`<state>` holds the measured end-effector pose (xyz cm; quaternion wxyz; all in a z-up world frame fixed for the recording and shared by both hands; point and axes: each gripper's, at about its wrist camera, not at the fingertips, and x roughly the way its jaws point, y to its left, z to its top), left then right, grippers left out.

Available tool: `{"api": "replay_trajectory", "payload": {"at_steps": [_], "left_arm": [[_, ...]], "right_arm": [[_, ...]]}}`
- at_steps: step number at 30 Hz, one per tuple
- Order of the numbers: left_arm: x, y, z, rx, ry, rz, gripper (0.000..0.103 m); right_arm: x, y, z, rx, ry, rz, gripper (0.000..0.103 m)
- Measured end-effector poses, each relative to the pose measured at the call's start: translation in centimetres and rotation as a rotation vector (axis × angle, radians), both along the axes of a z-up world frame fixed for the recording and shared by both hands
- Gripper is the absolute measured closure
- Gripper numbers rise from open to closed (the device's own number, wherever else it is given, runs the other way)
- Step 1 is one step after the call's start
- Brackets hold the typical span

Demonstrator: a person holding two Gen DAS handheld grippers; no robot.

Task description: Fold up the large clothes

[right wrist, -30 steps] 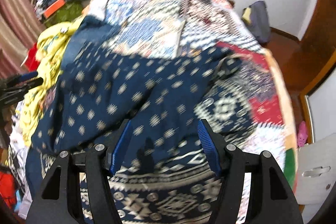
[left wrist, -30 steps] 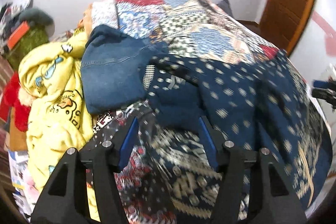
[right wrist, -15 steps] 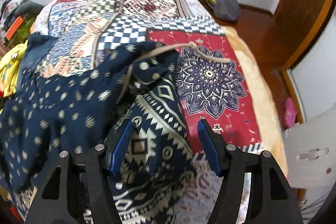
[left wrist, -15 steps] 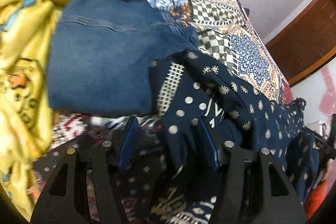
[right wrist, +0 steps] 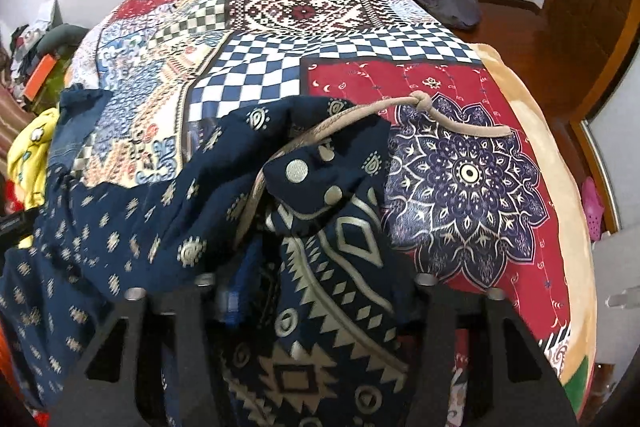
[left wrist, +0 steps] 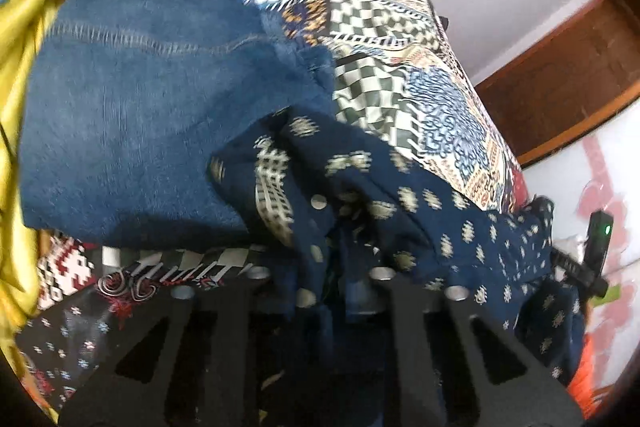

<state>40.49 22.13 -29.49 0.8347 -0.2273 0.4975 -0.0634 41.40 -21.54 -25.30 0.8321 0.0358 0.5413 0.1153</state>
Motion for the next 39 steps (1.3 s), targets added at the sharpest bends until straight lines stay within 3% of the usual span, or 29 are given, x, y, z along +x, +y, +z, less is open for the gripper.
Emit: {"api": "replay_trajectory", "payload": {"at_steps": [2,6,12,19,23,27,34,39], "left_arm": [[-0.4,-0.4,1.2,0.043,-0.039,-0.006,0.096],[-1.5,0.1,4.1,0.064,-0.112,0.016,0.097],[-2.1,1.0,9.1,0.130,-0.196,0.042,0.099],[0.3,1.3,12.2,0.288,-0.261,0.047,0.100],[3.2,2.4,11.3,0.357,-0.244,0.089,0.100],[6.8,3.7,8.2,0.413,-0.166,0.125,0.100],[10.1,6.8,0.2,0.313,0.016,0.156,0.099],[9.5,6.2,-2.1,0.367,0.055,0.131,0.097]], "right_arm": [[0.2,0.3,0.3,0.008,-0.002,-0.008,0.079],[0.0,1.2,2.1,0.000,-0.067,0.012,0.089],[0.7,4.4,6.1,-0.023,-0.191,0.120,0.091],[3.8,8.5,8.5,-0.076,-0.286,0.175,0.092],[6.4,9.3,8.2,-0.084,-0.299,0.148,0.092],[9.1,9.1,6.2,-0.097,-0.258,0.111,0.092],[11.1,7.7,1.2,-0.062,-0.147,0.094,0.090],[10.3,6.7,1.2,-0.048,-0.143,0.088,0.081]]}}
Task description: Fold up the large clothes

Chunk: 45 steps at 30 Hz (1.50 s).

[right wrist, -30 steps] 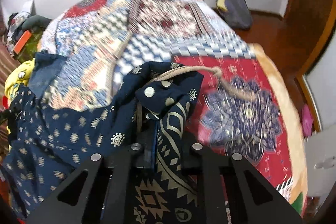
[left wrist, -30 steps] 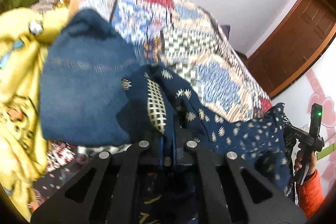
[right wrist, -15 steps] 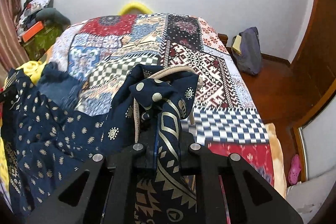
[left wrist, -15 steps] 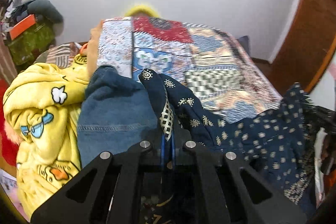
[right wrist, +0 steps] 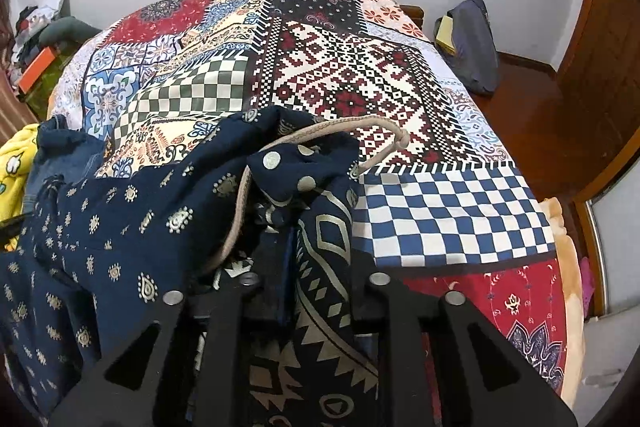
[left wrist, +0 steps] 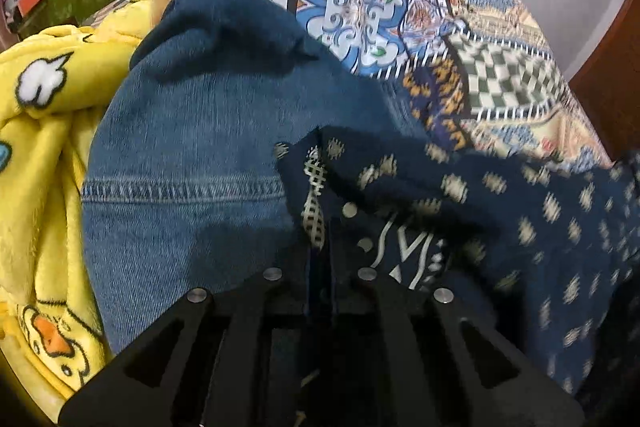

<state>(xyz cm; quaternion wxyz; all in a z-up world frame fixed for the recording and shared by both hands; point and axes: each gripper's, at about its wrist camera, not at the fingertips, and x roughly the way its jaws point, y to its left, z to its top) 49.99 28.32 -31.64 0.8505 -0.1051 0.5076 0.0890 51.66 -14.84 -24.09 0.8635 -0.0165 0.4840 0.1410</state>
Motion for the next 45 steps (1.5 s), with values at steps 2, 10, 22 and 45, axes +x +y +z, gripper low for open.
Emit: {"api": "replay_trajectory", "payload": {"at_steps": [2,10,22,45], "left_arm": [[-0.7,-0.1,0.5,0.016,-0.003,-0.001,0.097],[-5.6,-1.0,4.4,0.098,-0.004,-0.072,0.095],[-18.1,-2.0,12.8,0.080,-0.124,-0.107,0.062],[-32.1,-6.1,3.8,-0.359,0.087,-0.131,0.043]], "right_arm": [[-0.5,-0.6,0.5,-0.003,0.010,-0.006,0.075],[-4.8,-3.5,4.2,0.024,0.047,-0.005,0.066],[-17.4,-6.1,11.9,-0.068,-0.105,0.097,0.045],[-27.7,-8.9,1.7,0.080,0.200,0.037,0.030]]}}
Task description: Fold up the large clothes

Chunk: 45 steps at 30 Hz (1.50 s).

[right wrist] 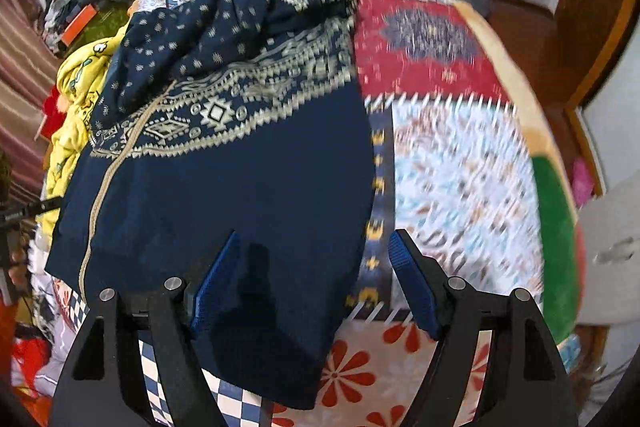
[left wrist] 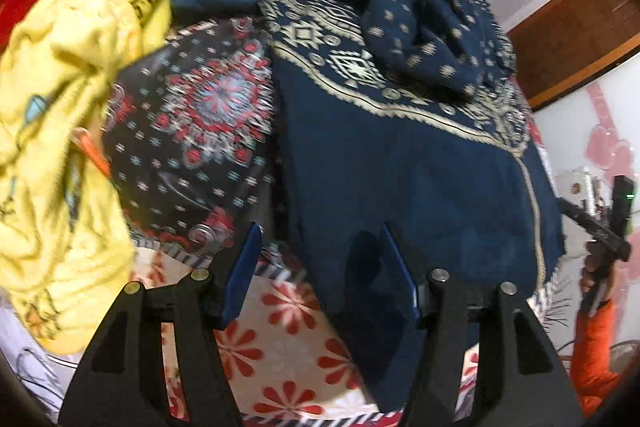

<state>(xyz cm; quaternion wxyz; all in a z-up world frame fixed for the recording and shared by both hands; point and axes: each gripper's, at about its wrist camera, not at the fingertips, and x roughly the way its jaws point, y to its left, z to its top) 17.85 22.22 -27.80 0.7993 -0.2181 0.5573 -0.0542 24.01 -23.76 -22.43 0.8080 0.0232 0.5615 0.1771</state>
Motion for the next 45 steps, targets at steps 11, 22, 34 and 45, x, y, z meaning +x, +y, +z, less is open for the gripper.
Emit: {"api": "replay_trajectory", "payload": {"at_steps": [11,22,34,45], "left_arm": [[-0.6,-2.3,-1.8,-0.124,-0.013,-0.003,0.064],[0.4,-2.1,3.7,-0.047,-0.186,0.002,0.098],[10.0,1.1,12.0,0.051,-0.420,0.068,0.100],[22.3,7.1,5.1,0.061,-0.305,0.209,0.100]], "right_arm": [[-0.9,2.0,-0.6,0.050,-0.028,0.060,0.066],[0.9,5.2,2.9,0.003,-0.165,0.176,0.094],[12.2,7.8,10.8,0.060,-0.397,0.087,0.094],[24.1,10.6,3.7,-0.034,-0.264,0.009,0.094]]}}
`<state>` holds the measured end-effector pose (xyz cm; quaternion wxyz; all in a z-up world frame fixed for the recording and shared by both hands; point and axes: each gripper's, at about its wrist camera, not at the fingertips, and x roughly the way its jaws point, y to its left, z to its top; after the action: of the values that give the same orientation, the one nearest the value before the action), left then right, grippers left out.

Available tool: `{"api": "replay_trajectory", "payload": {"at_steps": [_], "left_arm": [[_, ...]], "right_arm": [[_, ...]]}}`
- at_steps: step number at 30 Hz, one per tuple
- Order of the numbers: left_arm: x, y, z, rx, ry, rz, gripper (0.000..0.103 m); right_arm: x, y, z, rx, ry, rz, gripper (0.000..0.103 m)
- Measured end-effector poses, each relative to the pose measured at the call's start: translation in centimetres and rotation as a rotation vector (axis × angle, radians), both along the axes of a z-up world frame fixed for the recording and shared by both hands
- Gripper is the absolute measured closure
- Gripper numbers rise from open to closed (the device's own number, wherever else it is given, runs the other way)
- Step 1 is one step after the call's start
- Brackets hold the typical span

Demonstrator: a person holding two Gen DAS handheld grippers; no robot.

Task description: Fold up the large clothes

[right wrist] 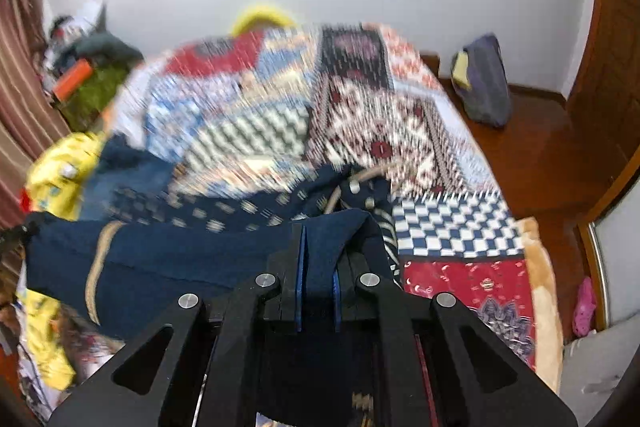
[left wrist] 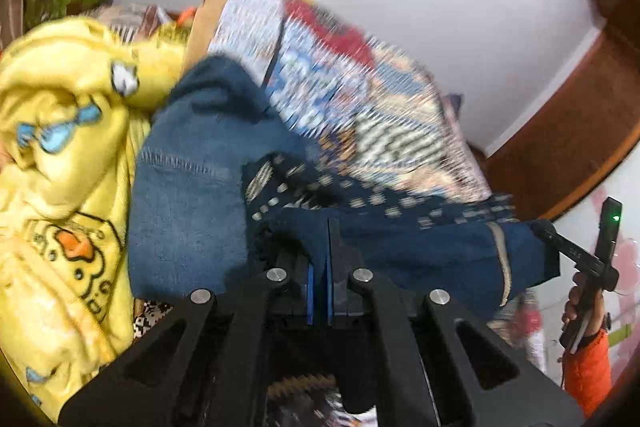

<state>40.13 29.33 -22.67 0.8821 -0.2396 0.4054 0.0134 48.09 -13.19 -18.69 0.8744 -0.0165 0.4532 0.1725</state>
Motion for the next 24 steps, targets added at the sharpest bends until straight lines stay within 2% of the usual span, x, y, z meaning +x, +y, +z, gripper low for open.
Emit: {"api": "replay_trajectory", "payload": {"at_steps": [2,5,8,12,16,19,22,24], "left_arm": [[1.5,0.3,-2.7,-0.004,0.057,-0.006,0.100],[2.5,0.2,-5.6,-0.011,0.103,-0.027,0.099],[2.4,-0.4,-6.3,0.012,0.104,-0.045,0.098],[1.8,-1.5,-4.9,0.101,0.100,-0.065,0.098],[1.0,-2.5,-2.9,0.205,0.096,-0.087,0.097],[-0.1,-3.4,-0.7,0.273,0.079,-0.095,0.093],[-1.1,-4.5,0.8,0.313,0.065,-0.101,0.084],[-2.0,-5.6,1.9,0.362,0.042,-0.106,0.063]], "right_arm": [[0.3,0.4,-1.9,-0.031,0.014,0.007,0.093],[0.3,-0.1,-2.7,-0.035,0.003,0.024,0.091],[-0.1,-0.6,-2.2,-0.034,-0.004,0.047,0.085],[-0.6,-0.9,-1.4,-0.087,0.002,0.044,0.076],[-2.1,-0.6,-0.6,-0.193,-0.047,0.017,0.049],[-4.2,-0.3,0.5,-0.225,-0.083,0.049,0.046],[-6.1,0.0,1.3,-0.226,-0.094,0.076,0.046],[-7.1,0.4,1.5,-0.227,-0.096,0.091,0.046]]}}
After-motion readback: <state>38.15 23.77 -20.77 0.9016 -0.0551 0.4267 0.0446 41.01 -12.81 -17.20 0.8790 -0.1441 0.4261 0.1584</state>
